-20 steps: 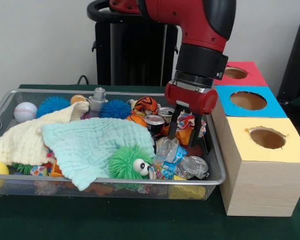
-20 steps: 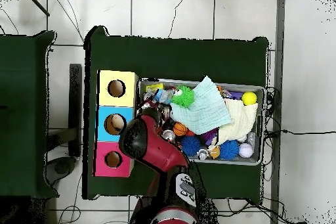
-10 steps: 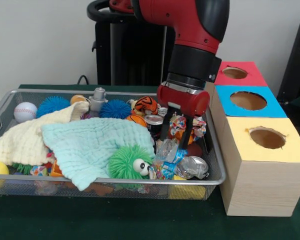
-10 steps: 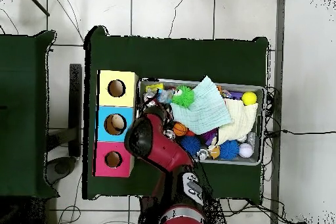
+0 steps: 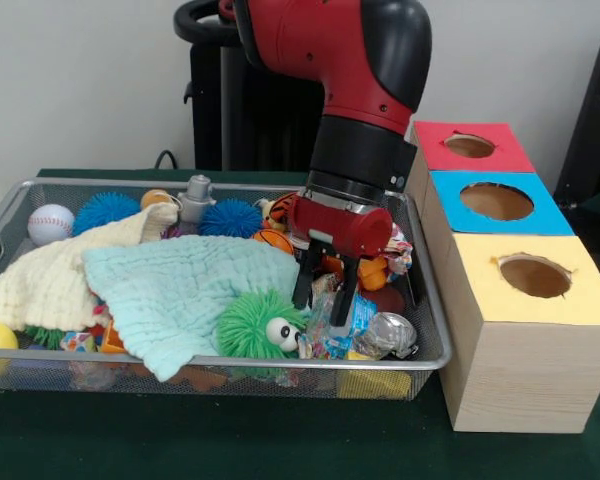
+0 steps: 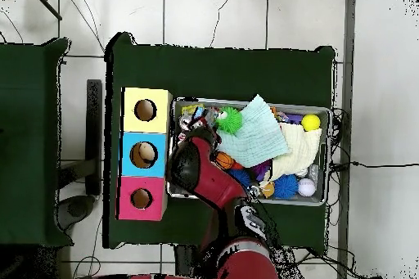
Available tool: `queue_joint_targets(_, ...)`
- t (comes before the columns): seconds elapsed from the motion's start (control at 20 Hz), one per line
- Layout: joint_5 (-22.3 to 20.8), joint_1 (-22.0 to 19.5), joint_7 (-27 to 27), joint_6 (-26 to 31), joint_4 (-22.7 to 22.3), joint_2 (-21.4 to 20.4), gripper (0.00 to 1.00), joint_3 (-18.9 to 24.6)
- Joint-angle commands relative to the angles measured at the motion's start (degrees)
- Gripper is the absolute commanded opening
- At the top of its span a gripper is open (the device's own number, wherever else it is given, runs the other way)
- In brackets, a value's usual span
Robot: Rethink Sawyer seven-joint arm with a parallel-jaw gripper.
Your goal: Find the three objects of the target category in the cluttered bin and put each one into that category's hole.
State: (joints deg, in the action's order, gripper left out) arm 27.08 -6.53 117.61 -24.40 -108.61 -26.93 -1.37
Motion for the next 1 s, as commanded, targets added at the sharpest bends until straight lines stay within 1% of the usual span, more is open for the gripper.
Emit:
queue_joint_targets(0.05,-1.63,-1.51,17.00,-4.32,4.60,3.45,1.00,7.08)
queue_joint_targets(0.4,-1.24,-1.61,16.63,-3.36,2.76,2.70,1.00,8.37)
queue_joint_targets(0.75,-1.74,-2.42,16.41,-2.60,2.24,2.70,1.00,9.78)
queue_joint_targets(1.0,-1.56,-2.45,16.27,-3.16,2.22,3.14,1.00,10.01)
